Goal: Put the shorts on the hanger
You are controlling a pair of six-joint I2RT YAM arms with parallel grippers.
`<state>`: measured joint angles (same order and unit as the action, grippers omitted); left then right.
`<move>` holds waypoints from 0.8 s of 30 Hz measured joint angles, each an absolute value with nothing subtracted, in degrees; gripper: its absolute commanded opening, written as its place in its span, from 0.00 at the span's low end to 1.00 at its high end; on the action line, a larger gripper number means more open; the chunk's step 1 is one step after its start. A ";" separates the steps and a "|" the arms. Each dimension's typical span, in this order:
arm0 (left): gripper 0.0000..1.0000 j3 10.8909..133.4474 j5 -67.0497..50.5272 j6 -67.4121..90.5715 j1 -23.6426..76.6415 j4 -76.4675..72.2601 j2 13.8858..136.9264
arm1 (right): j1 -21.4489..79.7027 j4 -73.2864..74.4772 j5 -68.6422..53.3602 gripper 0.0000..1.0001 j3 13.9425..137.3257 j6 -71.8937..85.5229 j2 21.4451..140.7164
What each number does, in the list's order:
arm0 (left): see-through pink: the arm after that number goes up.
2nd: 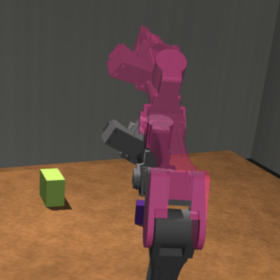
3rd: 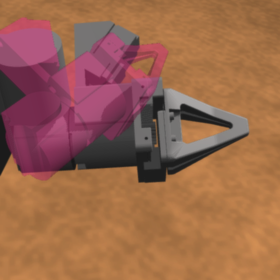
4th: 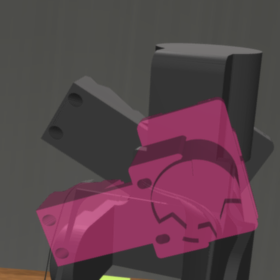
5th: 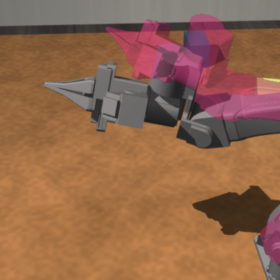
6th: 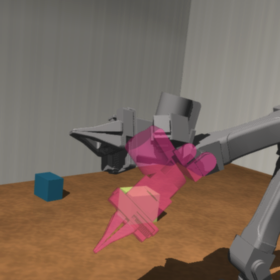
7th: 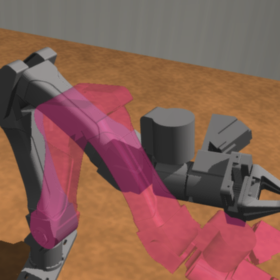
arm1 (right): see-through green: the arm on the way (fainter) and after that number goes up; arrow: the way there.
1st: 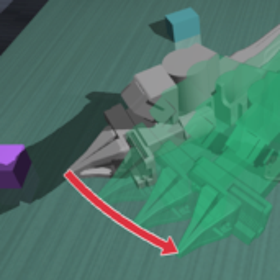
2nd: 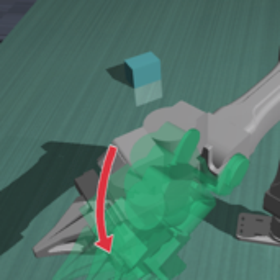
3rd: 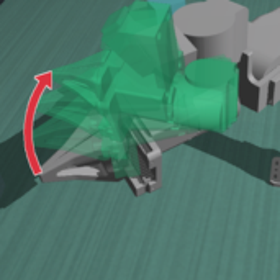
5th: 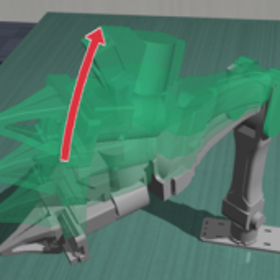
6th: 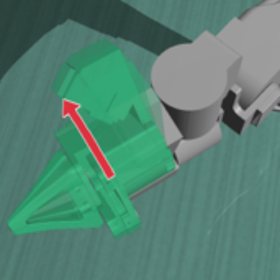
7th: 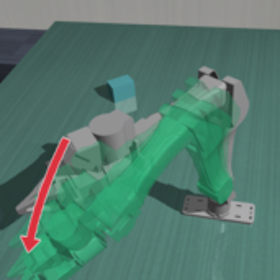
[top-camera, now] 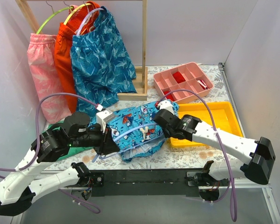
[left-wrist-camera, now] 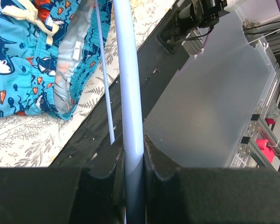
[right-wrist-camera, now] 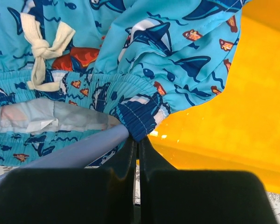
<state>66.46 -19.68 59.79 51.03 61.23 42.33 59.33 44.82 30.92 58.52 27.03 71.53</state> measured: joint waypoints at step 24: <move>0.00 51.72 -11.55 58.61 51.11 36.25 34.35 | 57.56 51.77 26.17 0.01 91.70 27.55 80.42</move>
<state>51.72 -11.55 58.61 51.11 36.25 34.35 57.56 51.77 26.17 91.70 27.55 80.42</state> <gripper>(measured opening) 0.134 0.032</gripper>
